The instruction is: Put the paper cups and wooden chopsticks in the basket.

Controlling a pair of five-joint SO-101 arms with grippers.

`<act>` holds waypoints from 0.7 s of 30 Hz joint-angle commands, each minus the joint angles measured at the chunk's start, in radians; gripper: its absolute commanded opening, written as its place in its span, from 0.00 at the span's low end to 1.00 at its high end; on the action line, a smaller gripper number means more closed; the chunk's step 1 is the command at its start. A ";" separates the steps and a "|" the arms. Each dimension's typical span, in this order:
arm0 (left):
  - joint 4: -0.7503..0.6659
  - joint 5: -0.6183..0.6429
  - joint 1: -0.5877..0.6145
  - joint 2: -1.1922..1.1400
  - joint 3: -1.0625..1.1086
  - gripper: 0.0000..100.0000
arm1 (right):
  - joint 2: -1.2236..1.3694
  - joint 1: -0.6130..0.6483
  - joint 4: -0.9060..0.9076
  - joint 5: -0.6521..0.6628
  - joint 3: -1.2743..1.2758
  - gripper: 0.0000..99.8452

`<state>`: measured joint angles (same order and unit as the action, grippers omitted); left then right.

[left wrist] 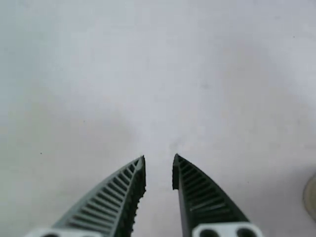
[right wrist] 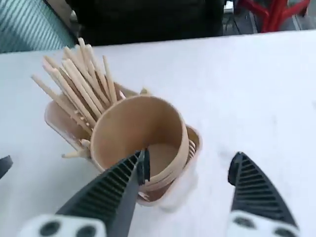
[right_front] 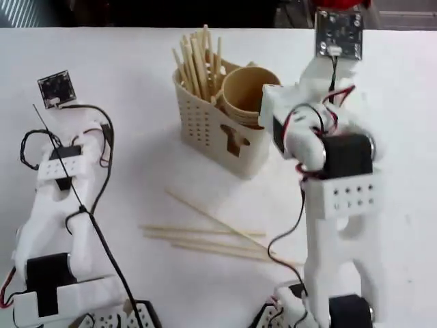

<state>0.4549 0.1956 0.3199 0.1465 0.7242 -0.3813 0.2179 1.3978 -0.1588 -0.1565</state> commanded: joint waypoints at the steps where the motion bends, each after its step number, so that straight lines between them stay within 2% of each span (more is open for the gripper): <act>1: -0.020 -0.008 -0.015 0.005 -0.006 0.11 | 0.079 -0.008 0.070 -0.008 -0.124 0.27; 12: -0.020 -0.008 -0.012 0.005 -0.006 0.11 | 0.252 -0.007 0.104 -0.008 -0.199 0.27; 21: -0.020 -0.008 -0.012 0.005 -0.008 0.11 | 0.438 -0.008 0.110 0.000 -0.166 0.27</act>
<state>0.4549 0.1956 0.3199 0.1465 0.7242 0.0269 0.2209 1.5006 -0.1588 -0.3145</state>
